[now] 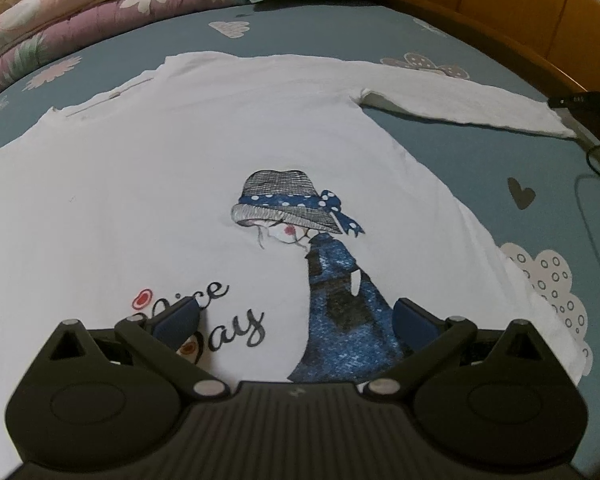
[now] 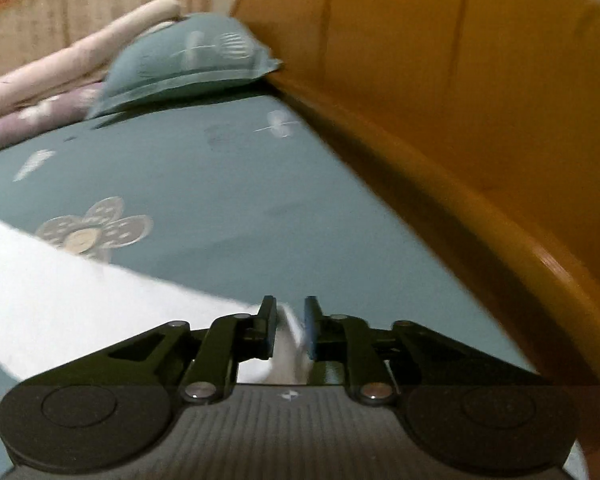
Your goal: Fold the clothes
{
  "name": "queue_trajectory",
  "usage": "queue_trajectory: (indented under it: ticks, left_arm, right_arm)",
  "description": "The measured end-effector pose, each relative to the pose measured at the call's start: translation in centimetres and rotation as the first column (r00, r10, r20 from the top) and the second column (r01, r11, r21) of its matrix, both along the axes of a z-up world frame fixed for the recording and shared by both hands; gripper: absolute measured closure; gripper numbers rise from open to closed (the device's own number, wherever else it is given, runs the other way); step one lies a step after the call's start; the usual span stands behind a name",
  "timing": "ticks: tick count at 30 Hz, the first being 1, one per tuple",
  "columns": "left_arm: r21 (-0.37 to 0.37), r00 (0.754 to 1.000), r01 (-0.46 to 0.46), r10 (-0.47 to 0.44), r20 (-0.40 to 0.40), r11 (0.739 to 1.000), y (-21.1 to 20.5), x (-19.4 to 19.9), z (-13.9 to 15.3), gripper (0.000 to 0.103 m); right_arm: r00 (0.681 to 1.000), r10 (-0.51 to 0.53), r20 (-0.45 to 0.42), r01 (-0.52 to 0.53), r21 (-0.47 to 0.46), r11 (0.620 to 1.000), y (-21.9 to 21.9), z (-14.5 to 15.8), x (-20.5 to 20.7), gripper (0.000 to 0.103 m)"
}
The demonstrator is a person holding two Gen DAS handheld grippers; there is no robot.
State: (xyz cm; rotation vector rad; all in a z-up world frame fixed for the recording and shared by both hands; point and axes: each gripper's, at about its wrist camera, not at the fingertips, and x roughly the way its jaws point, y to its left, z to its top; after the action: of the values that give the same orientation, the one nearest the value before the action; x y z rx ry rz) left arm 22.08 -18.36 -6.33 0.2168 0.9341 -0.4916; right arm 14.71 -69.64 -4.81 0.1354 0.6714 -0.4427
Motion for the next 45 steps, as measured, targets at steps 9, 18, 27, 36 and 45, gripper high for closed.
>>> queue_trajectory:
  ticks: [9,18,27,36,45]
  left_arm:
    - [-0.001,1.0,-0.012,0.012,-0.01,1.0,0.1,0.0,-0.2,0.001]
    - [-0.02,1.0,-0.009,0.008,-0.014,1.0,0.9,0.1,-0.2,0.001]
    - [-0.016,1.0,0.003,-0.003,0.013,1.0,1.0,-0.2,-0.6,0.001]
    - [0.02,0.999,-0.04,0.04,-0.009,0.999,2.2,-0.6,0.8,0.001]
    - [0.016,0.989,-0.147,0.148,-0.025,0.989,7.8,-1.1,0.4,0.001]
  right_arm:
    - [0.938,0.312,0.15,-0.336,0.184,0.923,11.3,2.0,8.6,0.043]
    - [0.952,0.268,0.144,-0.303,0.372,0.877,9.6,-2.2,9.8,0.038]
    - [0.994,0.037,0.101,-0.071,0.361,0.93,3.3,-0.8,1.6,0.036]
    - [0.862,0.448,0.236,-0.505,0.346,0.791,21.2,2.1,10.7,0.034]
    - [0.854,0.504,0.13,-0.52,0.263,0.813,30.3,-2.2,12.2,0.033]
